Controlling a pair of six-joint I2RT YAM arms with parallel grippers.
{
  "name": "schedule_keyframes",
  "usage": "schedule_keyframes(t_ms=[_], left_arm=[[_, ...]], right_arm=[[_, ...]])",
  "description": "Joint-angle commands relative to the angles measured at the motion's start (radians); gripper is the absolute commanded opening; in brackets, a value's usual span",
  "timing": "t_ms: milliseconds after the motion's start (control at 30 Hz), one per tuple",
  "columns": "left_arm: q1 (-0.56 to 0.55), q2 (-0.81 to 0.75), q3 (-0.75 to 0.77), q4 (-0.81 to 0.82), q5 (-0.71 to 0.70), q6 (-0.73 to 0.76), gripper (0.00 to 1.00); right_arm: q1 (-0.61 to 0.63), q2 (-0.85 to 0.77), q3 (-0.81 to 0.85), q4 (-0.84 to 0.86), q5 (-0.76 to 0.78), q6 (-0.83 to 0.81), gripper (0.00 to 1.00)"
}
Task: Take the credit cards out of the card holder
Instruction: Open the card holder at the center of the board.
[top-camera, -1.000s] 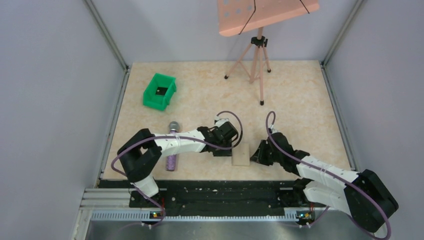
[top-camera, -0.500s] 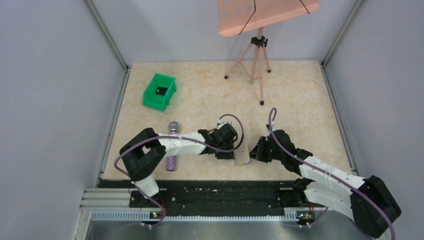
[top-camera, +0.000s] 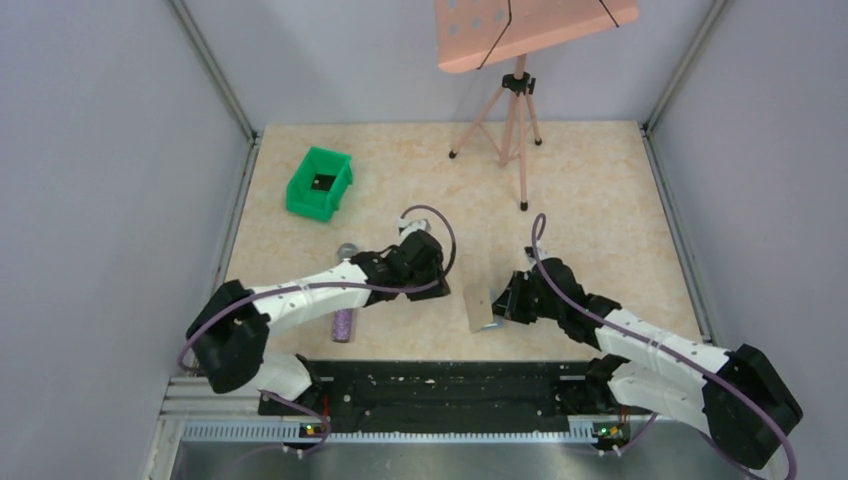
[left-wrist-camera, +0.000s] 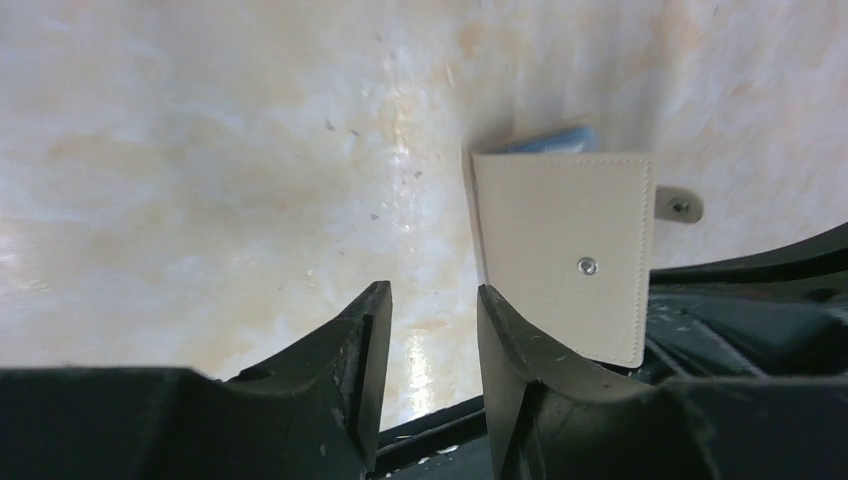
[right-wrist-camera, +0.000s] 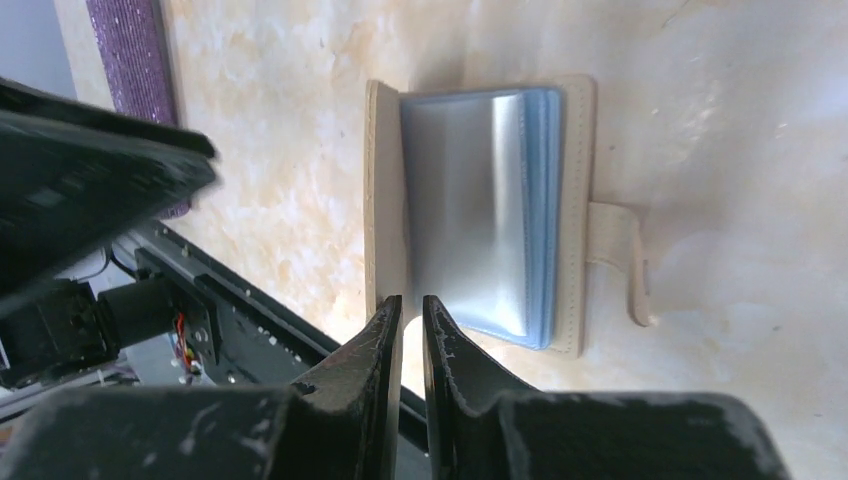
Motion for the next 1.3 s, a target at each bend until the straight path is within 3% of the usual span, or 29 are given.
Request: schedule_keyframes(t_ms=[0,333,500,800,1267], left_arm=[[0.046,-0.134,-0.019,-0.071,-0.093,0.013,0.43],[0.128,-0.263,-0.021,-0.115,0.014,0.046,0.42],[0.126,-0.259,-0.057,-0.019,0.164,0.056,0.41],[0.102,-0.219,-0.155,0.216,0.298,0.044,0.38],[0.058,-0.121,-0.119,0.235,0.285,0.035,0.33]], right_arm=[[0.054,0.034,0.063,0.059,0.025,0.022,0.13],[0.193,0.248,0.156,0.168,0.056,0.044,0.15],[0.201,0.285,0.183,0.141,0.100,0.026,0.15],[0.206,0.333,0.136,0.199,0.124,0.042,0.16],[0.223,0.369,0.152,0.168,0.148,0.030,0.15]])
